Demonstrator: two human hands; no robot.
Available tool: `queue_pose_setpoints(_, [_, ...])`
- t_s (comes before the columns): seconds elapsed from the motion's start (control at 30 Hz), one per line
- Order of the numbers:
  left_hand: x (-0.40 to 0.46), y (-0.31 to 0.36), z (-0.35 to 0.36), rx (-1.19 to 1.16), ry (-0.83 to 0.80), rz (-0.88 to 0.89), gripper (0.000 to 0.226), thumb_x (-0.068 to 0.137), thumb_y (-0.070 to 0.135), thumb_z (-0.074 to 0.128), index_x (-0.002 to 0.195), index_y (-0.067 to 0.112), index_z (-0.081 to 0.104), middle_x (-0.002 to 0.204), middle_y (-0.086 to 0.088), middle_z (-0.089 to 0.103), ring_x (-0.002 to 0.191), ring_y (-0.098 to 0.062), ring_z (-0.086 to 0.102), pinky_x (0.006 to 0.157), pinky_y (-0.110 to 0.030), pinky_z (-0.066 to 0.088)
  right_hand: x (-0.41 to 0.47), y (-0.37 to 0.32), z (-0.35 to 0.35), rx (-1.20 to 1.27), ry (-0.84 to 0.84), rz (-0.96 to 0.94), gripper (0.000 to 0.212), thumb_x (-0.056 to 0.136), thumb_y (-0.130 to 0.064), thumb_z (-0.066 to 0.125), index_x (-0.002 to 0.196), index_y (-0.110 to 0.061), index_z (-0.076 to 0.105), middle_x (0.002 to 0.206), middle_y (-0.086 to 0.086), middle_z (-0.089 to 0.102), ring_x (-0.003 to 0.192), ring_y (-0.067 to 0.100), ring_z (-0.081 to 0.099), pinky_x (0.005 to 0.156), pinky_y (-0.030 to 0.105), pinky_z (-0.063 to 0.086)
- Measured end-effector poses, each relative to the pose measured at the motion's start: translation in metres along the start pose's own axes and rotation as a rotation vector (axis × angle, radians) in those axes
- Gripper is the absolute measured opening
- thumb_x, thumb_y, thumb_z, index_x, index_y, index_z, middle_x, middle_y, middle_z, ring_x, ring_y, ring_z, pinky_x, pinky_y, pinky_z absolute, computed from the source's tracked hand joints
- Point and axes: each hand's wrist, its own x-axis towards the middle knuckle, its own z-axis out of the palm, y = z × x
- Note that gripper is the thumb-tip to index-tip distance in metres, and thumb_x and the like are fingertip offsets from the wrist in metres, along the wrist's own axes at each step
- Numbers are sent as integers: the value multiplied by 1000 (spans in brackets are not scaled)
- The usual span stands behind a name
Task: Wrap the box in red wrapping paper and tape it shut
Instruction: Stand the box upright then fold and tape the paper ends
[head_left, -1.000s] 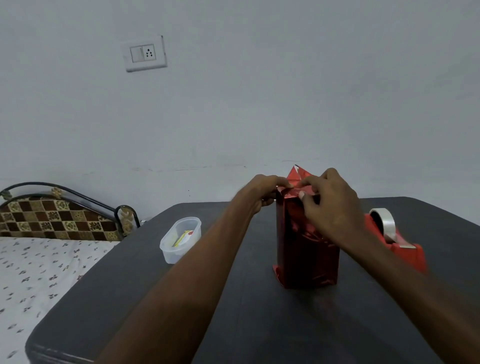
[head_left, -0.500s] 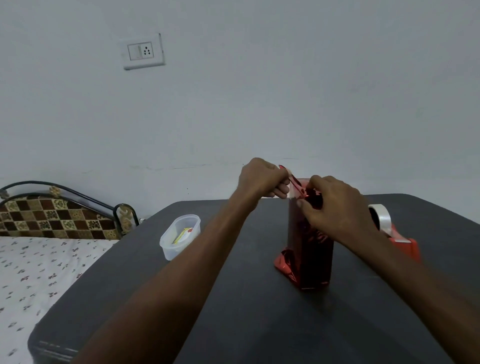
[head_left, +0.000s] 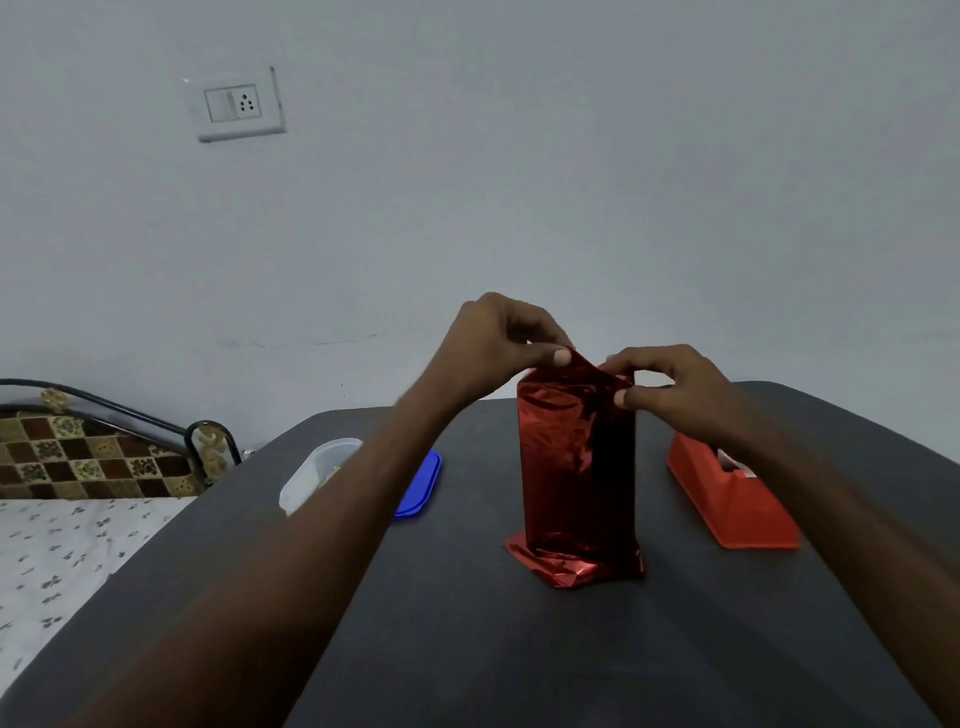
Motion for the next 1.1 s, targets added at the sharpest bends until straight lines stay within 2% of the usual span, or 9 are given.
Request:
queue_pose_setpoints(0.13, [8,3,6,-77,25,-25,6,81,18,78,86,13,78,82,2,76,84,-9,72,84,-28,57,6,5,-6,52,-103,-52,25,72,-17,65,95,-17,75,94,3,74,101,19,68,103,48,46])
queue_pose_setpoints(0.2, [12,0,9,-133,34,-74,6,82,19,77,85,13,78,84,0,76,87,-12,72,87,-32,57,8,9,-6,89,-125,-85,26,73,-16,61,95,-10,74,94,7,72,100,24,67,101,48,48])
queue_pose_setpoints(0.3, [20,-7,15,-181,58,-160,7,81,19,76,82,13,78,83,-2,75,86,-14,70,83,-31,57,9,12,-5,192,-125,-95,14,91,-11,62,96,-4,74,94,17,72,97,36,66,92,45,50])
queue_pose_setpoints(0.43, [33,-19,25,-213,25,-252,9,81,15,72,76,8,75,82,-5,75,86,-20,70,79,-31,60,11,16,1,178,-55,-103,33,99,-33,60,83,-6,72,83,19,67,78,34,62,76,41,46])
queue_pose_setpoints(0.6, [44,-25,33,-176,-77,-302,20,83,10,68,64,13,62,61,13,64,56,3,56,60,-19,41,14,14,5,130,22,-38,32,97,-30,63,66,-25,68,62,-4,62,62,8,55,67,27,39])
queue_pose_setpoints(0.73, [48,-35,34,-117,-136,-279,11,83,15,72,77,6,69,76,0,70,71,-7,60,68,-25,45,17,15,8,127,80,-4,10,95,-21,67,90,-21,76,85,-6,75,79,7,69,74,22,48])
queue_pose_setpoints(0.83, [48,-42,33,-115,-162,-274,12,84,15,73,81,3,71,78,0,70,75,-9,61,72,-27,47,20,17,10,130,95,-6,13,93,-16,68,99,-26,75,97,-4,75,88,12,70,77,25,53])
queue_pose_setpoints(1.0, [46,-50,37,-155,-169,-298,14,82,17,76,82,4,73,77,3,71,75,-8,63,74,-26,50,19,16,9,132,92,-34,22,92,-9,66,96,-27,77,93,-6,76,86,9,69,77,27,53])
queue_pose_setpoints(1.1, [46,-54,40,-216,-169,-325,15,79,15,79,84,2,75,84,-5,75,78,-11,67,80,-28,54,19,15,7,105,73,-35,23,92,-7,65,95,-24,80,68,-20,69,66,-3,61,67,19,43])
